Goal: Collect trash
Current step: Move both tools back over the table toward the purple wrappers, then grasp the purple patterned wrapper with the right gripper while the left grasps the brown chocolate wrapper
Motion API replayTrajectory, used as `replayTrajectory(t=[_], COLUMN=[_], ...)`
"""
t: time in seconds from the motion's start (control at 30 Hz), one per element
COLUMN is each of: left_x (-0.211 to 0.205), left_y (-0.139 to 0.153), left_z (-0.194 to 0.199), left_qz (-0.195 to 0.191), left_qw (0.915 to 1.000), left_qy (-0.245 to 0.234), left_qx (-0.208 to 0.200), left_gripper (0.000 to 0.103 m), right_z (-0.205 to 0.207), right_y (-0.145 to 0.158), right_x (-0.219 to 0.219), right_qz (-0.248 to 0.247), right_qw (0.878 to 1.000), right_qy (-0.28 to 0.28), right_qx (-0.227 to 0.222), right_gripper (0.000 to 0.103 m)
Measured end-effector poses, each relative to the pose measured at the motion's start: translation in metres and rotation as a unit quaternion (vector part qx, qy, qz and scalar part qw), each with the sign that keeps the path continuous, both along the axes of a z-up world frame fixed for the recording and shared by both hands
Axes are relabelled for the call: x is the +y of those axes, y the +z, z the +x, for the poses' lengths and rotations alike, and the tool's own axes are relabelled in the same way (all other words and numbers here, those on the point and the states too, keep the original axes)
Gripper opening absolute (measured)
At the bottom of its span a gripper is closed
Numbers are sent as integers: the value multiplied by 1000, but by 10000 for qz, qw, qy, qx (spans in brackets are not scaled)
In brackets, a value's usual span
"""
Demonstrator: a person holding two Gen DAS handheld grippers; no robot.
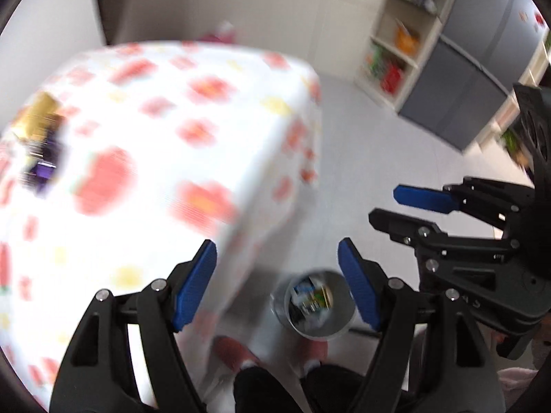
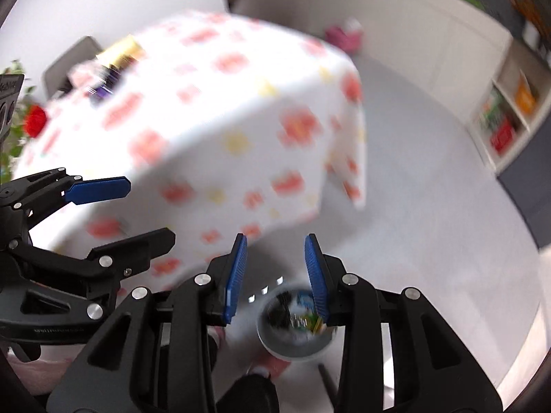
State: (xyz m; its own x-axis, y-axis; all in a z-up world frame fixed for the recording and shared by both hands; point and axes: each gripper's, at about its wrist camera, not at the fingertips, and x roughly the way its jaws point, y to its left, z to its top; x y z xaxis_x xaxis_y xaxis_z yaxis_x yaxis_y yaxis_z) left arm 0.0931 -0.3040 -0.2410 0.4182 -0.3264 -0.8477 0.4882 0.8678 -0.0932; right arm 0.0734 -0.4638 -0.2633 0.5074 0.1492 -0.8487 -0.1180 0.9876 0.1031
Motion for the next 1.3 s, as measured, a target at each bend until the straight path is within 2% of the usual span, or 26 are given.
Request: replayTrajectory(t=[0.13, 0.3, 0.5, 0.63, 0.83, 1.07, 1.1, 1.13, 1.3], left_x=[54, 124, 189, 226, 255, 265, 265, 266, 258], left_y=[41, 66, 66, 54, 39, 23, 22, 20, 18], left_z=[29, 66, 97, 120, 151, 172, 175, 176, 184], left_qz=[26, 45, 186, 238, 277, 354, 352, 343, 274], left_qw=[9965, 9855, 9777, 9728, 9752, 9799, 9804, 9810, 9845], left_qy=[749, 1601, 1993, 2236, 2149, 1923, 1901, 1878, 1697], left_qx=[-363, -564, -634, -558, -459, -385, -368, -357, -358], left_gripper=[73, 73, 73, 73, 73, 73, 73, 73, 73], right_z=[37, 81, 132, 162, 193, 211, 212, 213, 214], right_y=[35, 58, 68, 59, 38, 18, 16, 14, 18], right_x=[45, 115, 191, 225, 246, 261, 261, 262, 260], right_qz=[81, 174, 192, 29, 62, 39, 52, 53, 25], right_qw=[9977, 9910, 9850, 9839, 9866, 9882, 9881, 9880, 9880], right_qy=[592, 1230, 1642, 1727, 1603, 1527, 1533, 1543, 1543], right_qx=[-325, -499, -489, -469, -284, -78, -58, -22, -98], right_gripper=[34, 34, 33, 33, 33, 33, 19, 0, 0])
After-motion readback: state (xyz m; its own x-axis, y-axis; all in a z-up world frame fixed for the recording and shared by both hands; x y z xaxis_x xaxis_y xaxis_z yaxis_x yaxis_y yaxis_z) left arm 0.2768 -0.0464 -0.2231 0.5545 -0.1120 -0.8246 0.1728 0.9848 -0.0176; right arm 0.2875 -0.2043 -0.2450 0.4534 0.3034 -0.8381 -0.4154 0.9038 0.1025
